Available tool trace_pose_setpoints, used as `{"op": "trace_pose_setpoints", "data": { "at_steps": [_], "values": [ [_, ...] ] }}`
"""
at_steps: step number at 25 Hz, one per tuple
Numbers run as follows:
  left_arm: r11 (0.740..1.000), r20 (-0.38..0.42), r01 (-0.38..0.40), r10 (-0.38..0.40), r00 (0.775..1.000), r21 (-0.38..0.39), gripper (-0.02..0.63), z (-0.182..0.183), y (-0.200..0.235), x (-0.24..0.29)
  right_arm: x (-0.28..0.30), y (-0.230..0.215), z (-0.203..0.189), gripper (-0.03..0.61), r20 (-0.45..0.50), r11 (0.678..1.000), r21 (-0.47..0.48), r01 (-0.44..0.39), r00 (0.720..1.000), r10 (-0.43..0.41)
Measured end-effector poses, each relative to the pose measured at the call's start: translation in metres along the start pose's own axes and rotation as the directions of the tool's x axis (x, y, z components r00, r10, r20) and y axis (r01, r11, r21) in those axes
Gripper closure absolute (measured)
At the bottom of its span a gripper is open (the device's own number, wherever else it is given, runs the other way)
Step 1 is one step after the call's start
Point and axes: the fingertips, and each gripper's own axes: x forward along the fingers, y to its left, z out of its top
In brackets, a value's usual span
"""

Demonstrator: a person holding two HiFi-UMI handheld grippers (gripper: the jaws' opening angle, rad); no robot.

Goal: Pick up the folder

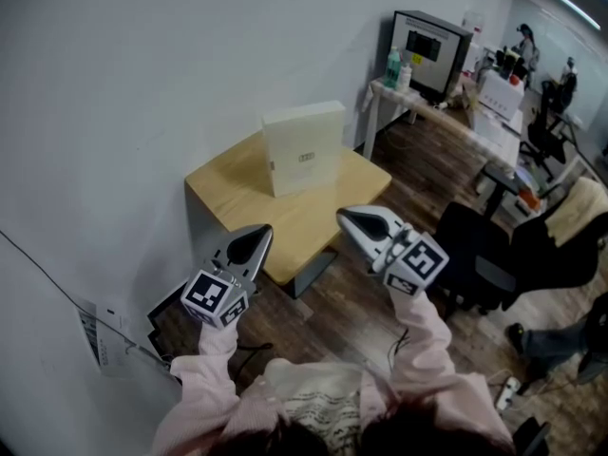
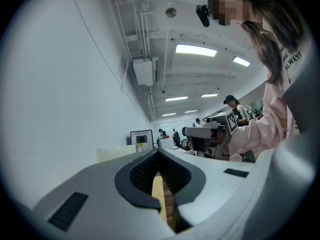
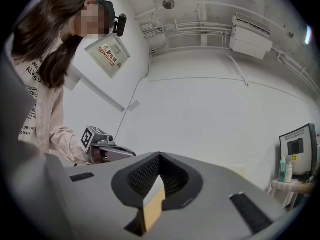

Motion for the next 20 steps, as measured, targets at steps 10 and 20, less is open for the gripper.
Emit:
{"op": "trace_pose_setpoints", "data": {
  "at_steps": [10,20],
  "values": [
    [0.998,0.003,-0.05,0.05,0.999,-0.033,0.617,-0.006,-0.005,0.018,-0.008,-0.023,-0.009,0.572,-0.003,0.999,0.03,-0.021,1.0,0.021],
    [0.997,-0.025,-0.058,0.057,0.998,-0.048,0.617,-0.021,0.02,0.049,0.012,-0.059,-0.025,0.572,-0.01,0.998,0.053,-0.026,1.0,0.026]
  ]
}}
